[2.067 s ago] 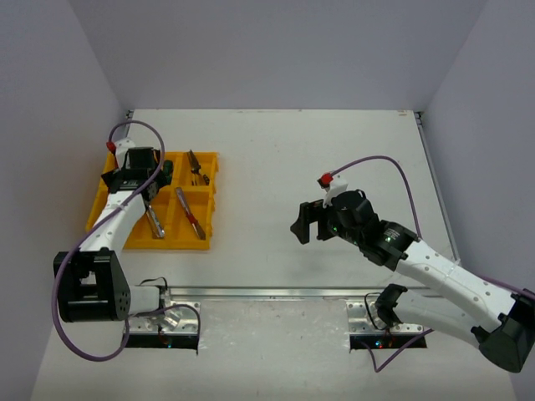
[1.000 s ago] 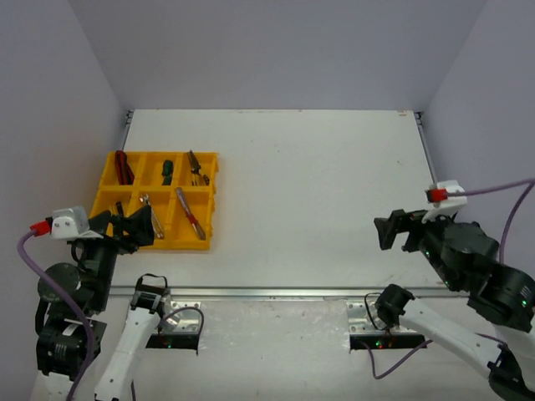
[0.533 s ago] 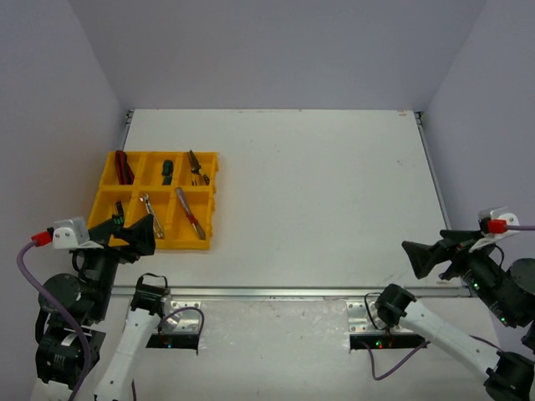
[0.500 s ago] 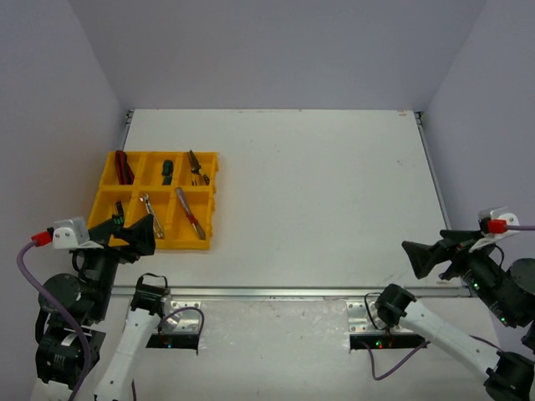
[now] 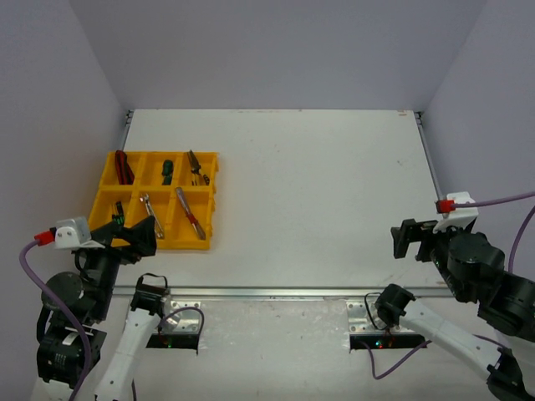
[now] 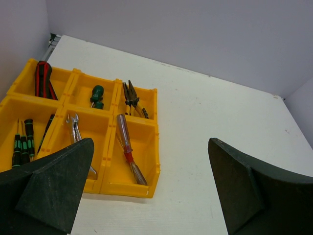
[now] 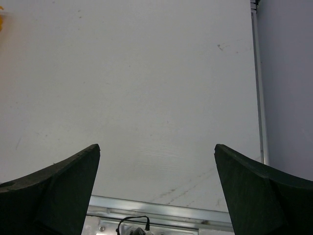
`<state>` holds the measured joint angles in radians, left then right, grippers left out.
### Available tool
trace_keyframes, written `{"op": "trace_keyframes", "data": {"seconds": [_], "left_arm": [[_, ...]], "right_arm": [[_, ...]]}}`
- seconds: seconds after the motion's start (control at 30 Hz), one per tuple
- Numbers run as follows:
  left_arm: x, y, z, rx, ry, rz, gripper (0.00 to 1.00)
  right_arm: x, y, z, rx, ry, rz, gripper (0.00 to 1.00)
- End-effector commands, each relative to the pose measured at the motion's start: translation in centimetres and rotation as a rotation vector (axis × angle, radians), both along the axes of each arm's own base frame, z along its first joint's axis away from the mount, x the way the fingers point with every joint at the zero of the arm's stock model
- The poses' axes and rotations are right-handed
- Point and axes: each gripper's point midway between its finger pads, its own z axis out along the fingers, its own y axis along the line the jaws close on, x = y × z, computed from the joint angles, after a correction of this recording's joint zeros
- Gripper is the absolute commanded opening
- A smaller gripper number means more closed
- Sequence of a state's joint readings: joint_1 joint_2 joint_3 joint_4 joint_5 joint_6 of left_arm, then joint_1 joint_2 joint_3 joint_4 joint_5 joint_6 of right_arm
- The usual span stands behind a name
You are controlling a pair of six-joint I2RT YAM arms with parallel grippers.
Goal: Sort the tools into containers
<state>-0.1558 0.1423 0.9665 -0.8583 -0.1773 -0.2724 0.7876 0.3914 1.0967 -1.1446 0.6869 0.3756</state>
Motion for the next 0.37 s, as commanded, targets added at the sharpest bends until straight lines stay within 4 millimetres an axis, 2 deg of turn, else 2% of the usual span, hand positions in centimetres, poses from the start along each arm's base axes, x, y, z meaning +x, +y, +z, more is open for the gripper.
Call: {"op": "trace_keyframes", "data": {"seconds": [0.0,0.33], "left_arm": [[-0.2,0.2,0.4,-0.021,-0.024,0.013,1.0],[0.0,0.2,0.1,-0.021,-0.011,0.017,1.0]], "right_arm": [[1.0,-0.8,0.9,-0.007,-0.062,-0.069,0.99],[1.6,-0.5,-0.1,-0.023,-0.055,-0.093,0.99]]}}
